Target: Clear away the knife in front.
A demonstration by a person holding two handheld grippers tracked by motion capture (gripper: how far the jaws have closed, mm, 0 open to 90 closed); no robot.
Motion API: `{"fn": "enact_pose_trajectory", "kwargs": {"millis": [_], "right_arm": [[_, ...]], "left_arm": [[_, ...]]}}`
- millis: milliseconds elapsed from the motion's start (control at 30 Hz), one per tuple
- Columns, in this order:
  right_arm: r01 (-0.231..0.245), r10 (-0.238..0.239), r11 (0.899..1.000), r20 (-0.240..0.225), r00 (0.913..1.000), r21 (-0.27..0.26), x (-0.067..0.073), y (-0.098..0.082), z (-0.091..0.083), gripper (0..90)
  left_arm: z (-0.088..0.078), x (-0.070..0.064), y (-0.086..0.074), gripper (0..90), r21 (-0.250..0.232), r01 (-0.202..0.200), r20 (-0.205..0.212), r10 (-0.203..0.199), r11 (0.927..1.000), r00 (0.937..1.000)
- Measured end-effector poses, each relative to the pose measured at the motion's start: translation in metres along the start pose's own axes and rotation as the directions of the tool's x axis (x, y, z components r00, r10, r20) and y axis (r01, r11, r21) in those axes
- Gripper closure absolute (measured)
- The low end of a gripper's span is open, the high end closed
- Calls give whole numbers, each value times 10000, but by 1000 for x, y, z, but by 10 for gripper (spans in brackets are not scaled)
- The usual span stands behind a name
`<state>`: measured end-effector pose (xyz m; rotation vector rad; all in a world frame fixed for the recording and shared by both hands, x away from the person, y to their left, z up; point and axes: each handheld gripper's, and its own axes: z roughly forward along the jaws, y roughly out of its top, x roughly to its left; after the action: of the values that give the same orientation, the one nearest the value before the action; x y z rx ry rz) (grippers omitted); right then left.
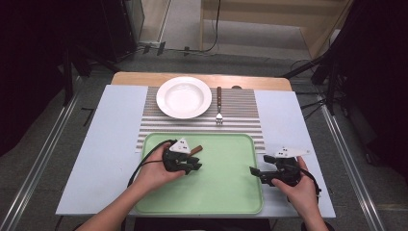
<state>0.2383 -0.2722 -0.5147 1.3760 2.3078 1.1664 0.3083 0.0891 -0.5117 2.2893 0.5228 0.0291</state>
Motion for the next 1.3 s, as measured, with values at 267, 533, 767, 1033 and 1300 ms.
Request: {"fn": "enact_pose_trajectory", "kwargs": {"millis": [267,533,767,1033,1300], "right_arm": [[33,-33,10000,-4,10000,3,0,0,0,203],[32,-32,10000,-17,10000,0,1,0,0,203],[37,-37,10000,-17,10000,1,1,0,0,203],[31,-31,10000,-41,10000,18,1,0,0,203],[30,-30,10000,-15,10000,-6,1,0,0,203]], "left_arm": [[-1,11,-2,899,-338,112,-428,-126,9994,9990],[-4,16,-4,897,-379,254,-617,-277,9990,9977],[-6,20,-5,897,-451,335,-714,-367,9984,9968],[-11,26,-8,896,-506,563,-979,-611,9971,9933],[-16,36,-10,895,-587,1061,-1288,-1130,9926,9852]]}}
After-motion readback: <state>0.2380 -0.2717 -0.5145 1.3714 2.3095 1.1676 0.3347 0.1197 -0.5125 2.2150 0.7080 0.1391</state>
